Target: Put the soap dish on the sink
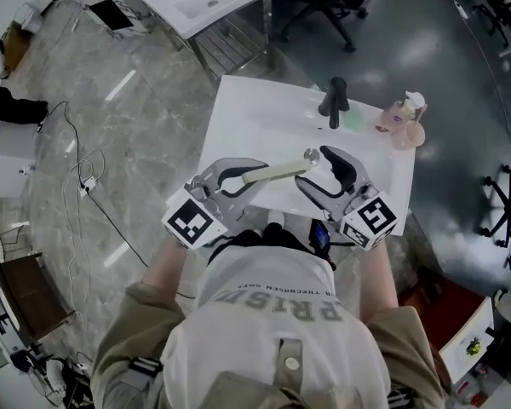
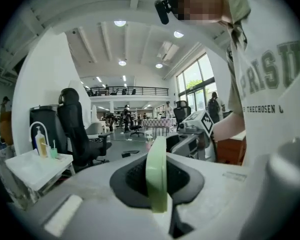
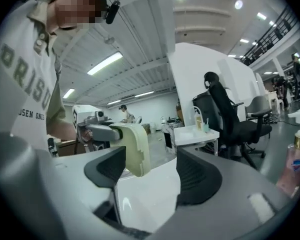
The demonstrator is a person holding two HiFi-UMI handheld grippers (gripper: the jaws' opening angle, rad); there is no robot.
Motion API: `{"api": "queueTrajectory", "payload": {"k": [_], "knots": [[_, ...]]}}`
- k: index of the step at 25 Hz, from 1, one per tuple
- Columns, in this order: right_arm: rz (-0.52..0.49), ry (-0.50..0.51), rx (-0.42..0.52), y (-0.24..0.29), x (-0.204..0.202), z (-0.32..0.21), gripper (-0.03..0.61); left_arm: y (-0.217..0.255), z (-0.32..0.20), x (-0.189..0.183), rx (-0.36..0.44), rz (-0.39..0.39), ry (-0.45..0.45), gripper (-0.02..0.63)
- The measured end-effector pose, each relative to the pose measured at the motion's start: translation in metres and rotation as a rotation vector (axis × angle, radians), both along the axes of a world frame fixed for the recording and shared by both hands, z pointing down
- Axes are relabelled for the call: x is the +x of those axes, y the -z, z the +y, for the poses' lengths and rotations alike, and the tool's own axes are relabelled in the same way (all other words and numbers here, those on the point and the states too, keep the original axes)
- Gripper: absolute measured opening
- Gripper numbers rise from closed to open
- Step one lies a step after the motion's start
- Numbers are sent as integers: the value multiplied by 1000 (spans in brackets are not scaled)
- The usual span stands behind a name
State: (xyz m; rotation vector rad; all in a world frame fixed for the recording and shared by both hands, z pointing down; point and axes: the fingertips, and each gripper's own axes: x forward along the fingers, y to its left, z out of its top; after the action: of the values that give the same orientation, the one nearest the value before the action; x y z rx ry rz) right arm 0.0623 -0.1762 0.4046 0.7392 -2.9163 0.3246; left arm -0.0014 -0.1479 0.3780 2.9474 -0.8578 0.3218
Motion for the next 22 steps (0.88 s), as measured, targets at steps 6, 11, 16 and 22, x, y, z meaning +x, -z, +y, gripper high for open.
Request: {"api": "queueTrajectory", "payload": {"k": [6, 11, 16, 22], "knots": [[78, 154, -31, -21, -13, 10, 270, -4, 4, 11, -65, 27, -103, 26], [77, 148, -67, -30, -15, 9, 202, -11, 2, 12, -91, 42, -145, 26], [87, 128, -82, -38, -18, 4, 160, -21, -9, 4, -131, 53, -166, 26], [93, 120, -97, -44, -28, -2, 81, -27, -24, -7, -160, 59, -194, 26]]}}
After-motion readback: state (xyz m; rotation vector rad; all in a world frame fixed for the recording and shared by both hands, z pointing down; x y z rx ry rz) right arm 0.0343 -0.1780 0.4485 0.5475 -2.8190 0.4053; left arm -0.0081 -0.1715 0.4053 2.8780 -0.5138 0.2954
